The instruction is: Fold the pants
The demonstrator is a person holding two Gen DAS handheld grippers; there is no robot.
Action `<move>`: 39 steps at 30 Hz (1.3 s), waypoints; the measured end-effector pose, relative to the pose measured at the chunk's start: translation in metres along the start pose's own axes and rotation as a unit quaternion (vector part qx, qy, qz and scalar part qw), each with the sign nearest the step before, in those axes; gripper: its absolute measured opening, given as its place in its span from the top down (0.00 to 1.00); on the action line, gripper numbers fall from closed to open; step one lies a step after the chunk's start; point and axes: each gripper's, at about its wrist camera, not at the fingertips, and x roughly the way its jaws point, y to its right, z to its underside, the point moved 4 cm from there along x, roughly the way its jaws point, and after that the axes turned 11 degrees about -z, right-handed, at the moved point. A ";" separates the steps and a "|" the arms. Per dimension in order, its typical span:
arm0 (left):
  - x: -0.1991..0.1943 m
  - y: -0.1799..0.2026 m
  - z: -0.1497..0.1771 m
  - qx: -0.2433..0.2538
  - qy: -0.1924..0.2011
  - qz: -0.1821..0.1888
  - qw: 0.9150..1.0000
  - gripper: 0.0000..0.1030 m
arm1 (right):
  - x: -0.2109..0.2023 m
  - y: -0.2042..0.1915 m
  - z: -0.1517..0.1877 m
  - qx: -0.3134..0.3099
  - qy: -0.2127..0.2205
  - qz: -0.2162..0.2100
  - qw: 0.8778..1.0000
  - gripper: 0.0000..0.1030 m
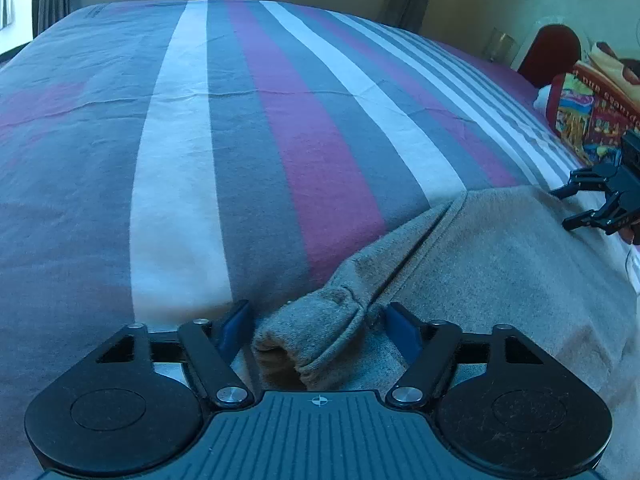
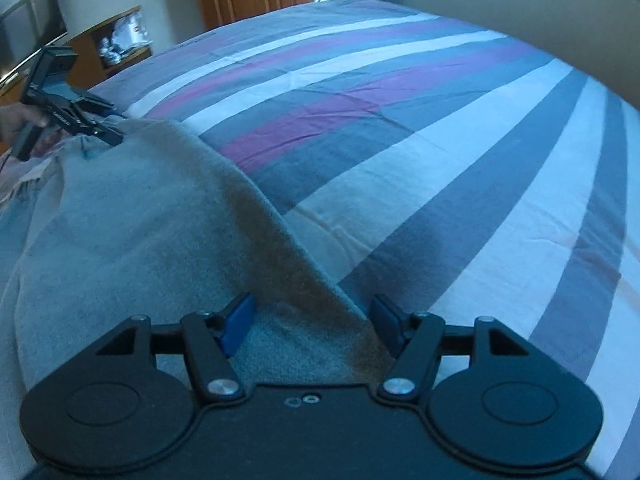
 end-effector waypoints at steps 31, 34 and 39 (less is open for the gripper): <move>-0.255 0.094 0.246 -0.006 0.132 -0.097 0.987 0.47 | -0.102 -0.283 0.210 0.052 0.121 0.153 0.979 0.78; -0.279 0.086 0.263 -0.088 0.147 -0.078 0.982 0.40 | -0.137 -0.288 0.221 0.147 0.193 0.120 0.963 0.50; -0.279 0.083 0.278 -0.276 0.135 0.067 0.949 0.40 | -0.159 -0.249 0.231 0.303 0.245 0.087 0.917 0.42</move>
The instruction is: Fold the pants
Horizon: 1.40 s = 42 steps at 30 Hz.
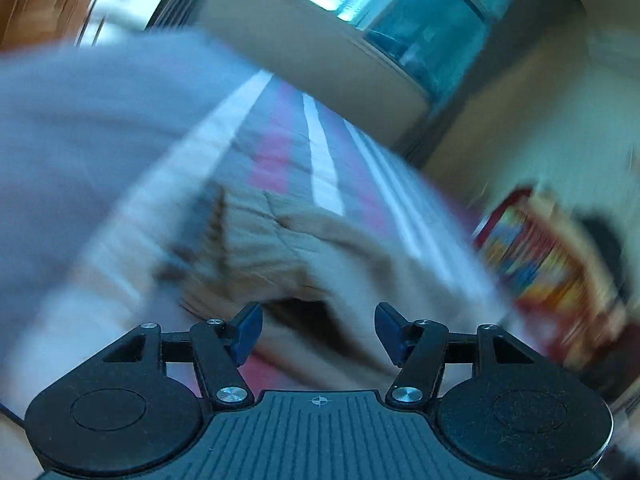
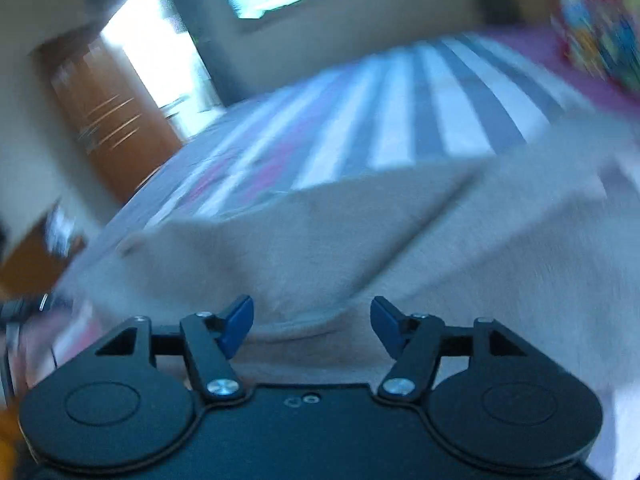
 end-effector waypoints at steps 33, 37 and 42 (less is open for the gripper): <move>0.056 0.024 0.022 0.015 -0.037 -0.225 0.973 0.27 | -0.003 0.066 -0.043 0.005 0.031 0.221 0.975 0.31; 0.051 0.027 0.022 0.019 -0.039 -0.227 0.973 0.26 | 0.025 0.094 -0.054 0.007 -0.018 0.268 0.963 0.44; 0.049 0.023 0.024 0.021 -0.039 -0.216 0.975 0.26 | -0.031 0.096 -0.036 0.009 0.006 0.221 0.975 0.97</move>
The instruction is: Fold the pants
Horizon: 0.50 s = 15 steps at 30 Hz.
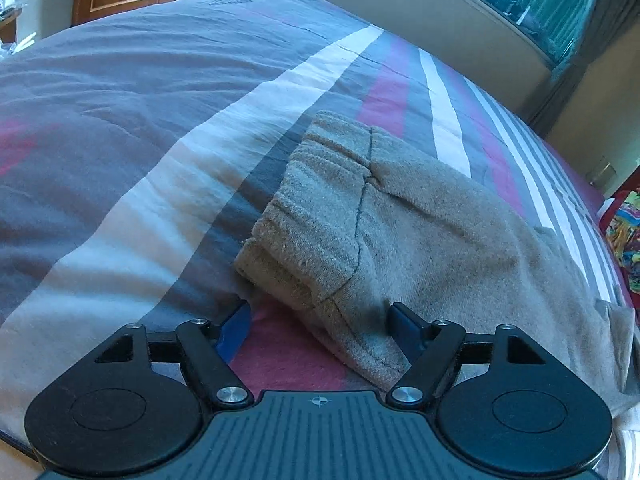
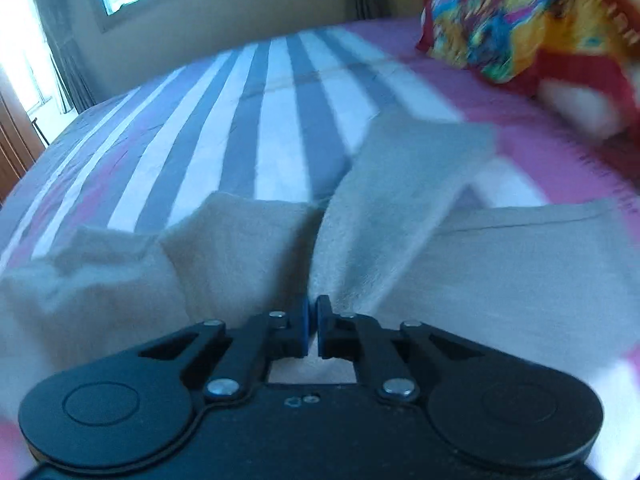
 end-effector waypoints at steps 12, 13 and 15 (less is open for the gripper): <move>0.006 0.005 -0.001 0.004 0.004 -0.005 1.000 0.26 | -0.006 0.030 -0.002 -0.028 -0.006 0.013 1.000 0.64; 0.006 0.005 -0.001 0.003 0.003 -0.004 1.000 0.26 | 0.006 0.033 -0.006 -0.038 -0.015 0.027 0.999 0.64; 0.006 0.004 -0.002 0.004 0.000 -0.002 1.000 0.26 | 0.013 0.033 -0.009 -0.034 -0.023 0.036 0.999 0.65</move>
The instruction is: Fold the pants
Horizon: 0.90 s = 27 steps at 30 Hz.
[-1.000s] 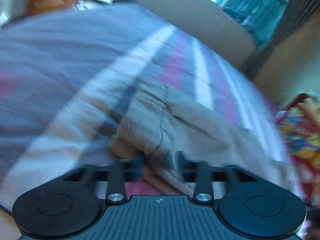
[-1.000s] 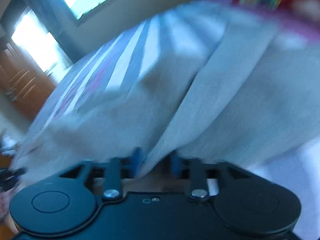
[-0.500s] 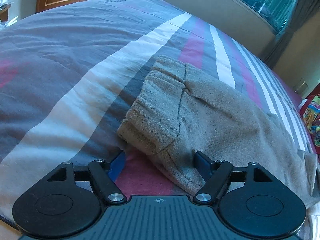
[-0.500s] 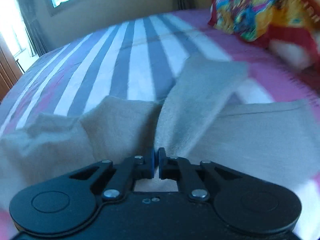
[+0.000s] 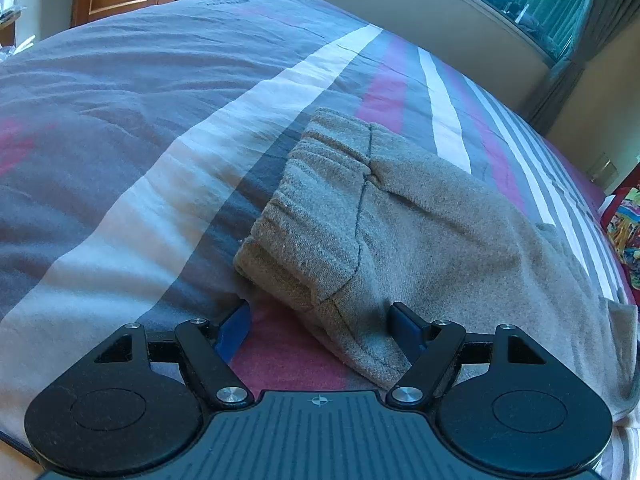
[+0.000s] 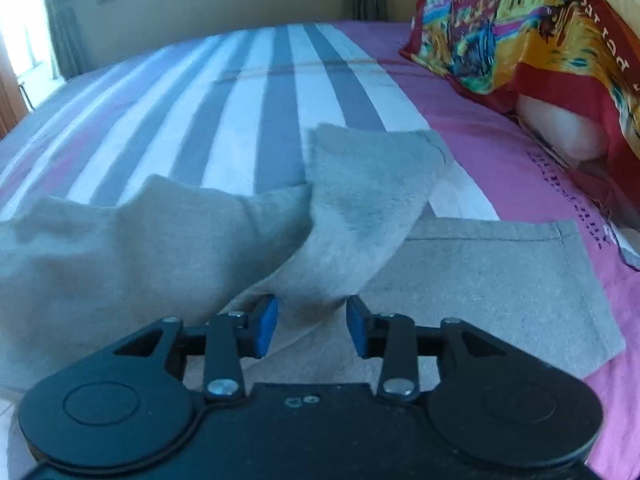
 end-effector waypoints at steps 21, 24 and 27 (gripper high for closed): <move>0.003 0.003 0.000 0.010 0.002 -0.004 1.000 0.24 | -0.073 0.031 0.021 0.028 0.052 -0.021 0.998 0.93; 0.003 0.004 0.001 0.010 0.003 -0.005 1.000 0.24 | -0.066 0.045 0.048 0.042 0.024 0.000 0.999 0.86; 0.003 0.004 0.000 0.012 0.001 -0.004 1.000 0.24 | -0.055 0.058 0.063 0.058 0.003 0.004 0.998 0.74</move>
